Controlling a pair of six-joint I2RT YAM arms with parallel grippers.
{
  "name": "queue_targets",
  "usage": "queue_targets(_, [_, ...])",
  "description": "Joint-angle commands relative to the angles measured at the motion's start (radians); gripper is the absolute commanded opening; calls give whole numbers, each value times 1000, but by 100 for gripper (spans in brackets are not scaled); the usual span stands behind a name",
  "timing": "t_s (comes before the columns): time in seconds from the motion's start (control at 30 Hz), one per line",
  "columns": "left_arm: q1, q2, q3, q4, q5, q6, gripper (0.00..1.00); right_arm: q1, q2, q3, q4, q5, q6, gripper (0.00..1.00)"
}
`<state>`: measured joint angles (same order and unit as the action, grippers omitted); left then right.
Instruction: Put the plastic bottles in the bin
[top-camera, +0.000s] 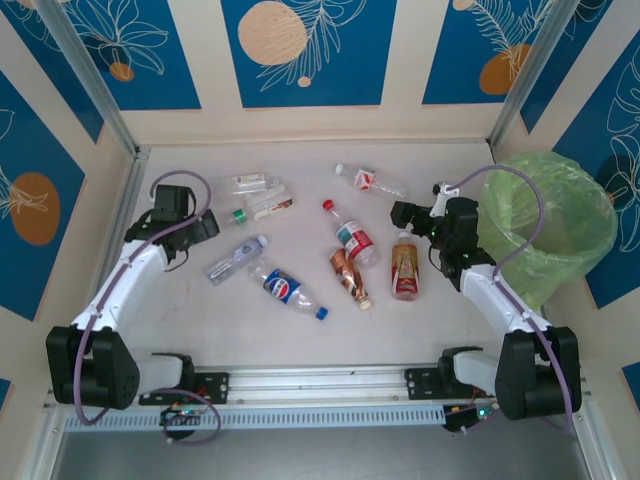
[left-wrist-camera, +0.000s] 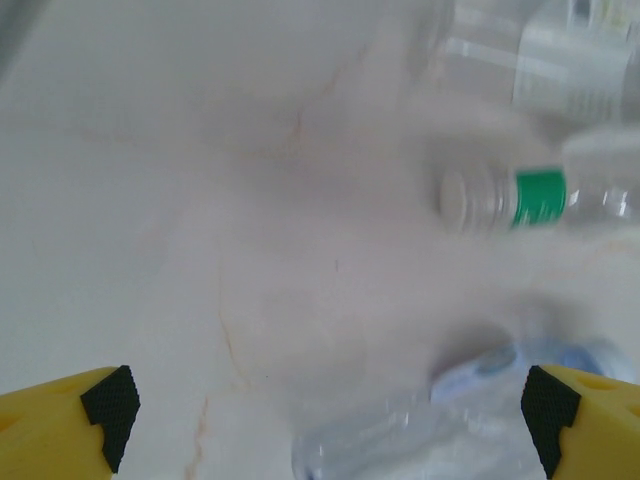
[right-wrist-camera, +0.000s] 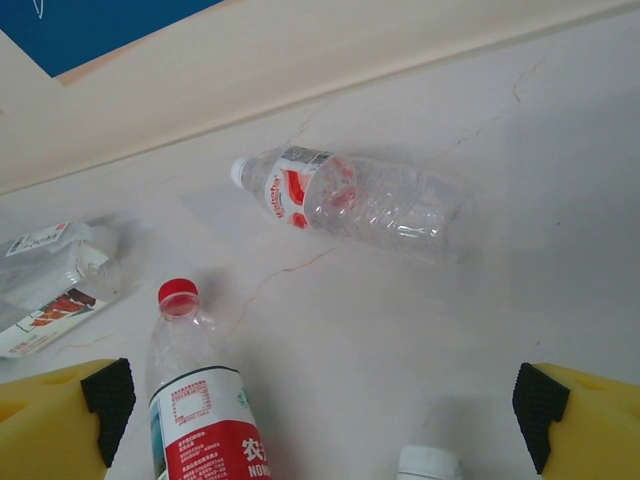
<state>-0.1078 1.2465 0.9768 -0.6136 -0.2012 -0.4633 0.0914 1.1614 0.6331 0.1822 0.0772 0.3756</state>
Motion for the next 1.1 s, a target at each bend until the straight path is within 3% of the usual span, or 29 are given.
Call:
queue_targets(0.0, [-25,-56,-29,-143,119,-10,100,8,-2,28,-16,0,51,100])
queue_targets(0.23, [-69,-102,-150,-56,300,33,100,19,18,33,7,14,90,100])
queue_targets(0.33, [-136,-79,-139,-105,131,49,100,28,18,33,6,28,92,99])
queue_targets(0.5, [-262,18,-131,-101,-61,64,100,37,17,40,0,55,91,100])
queue_targets(0.6, [-285,82,-139,-89,-197,94,99,40,18,45,-9,71,82,99])
queue_targets(0.7, [-284,121,-119,-78,-265,137,100,42,21,54,-16,79,69,100])
queue_targets(0.9, [-268,235,-75,-46,-126,192,100,42,30,68,-33,94,63,99])
queue_targets(1.07, [-268,333,-19,-91,-109,169,98,43,28,71,-47,110,60,100])
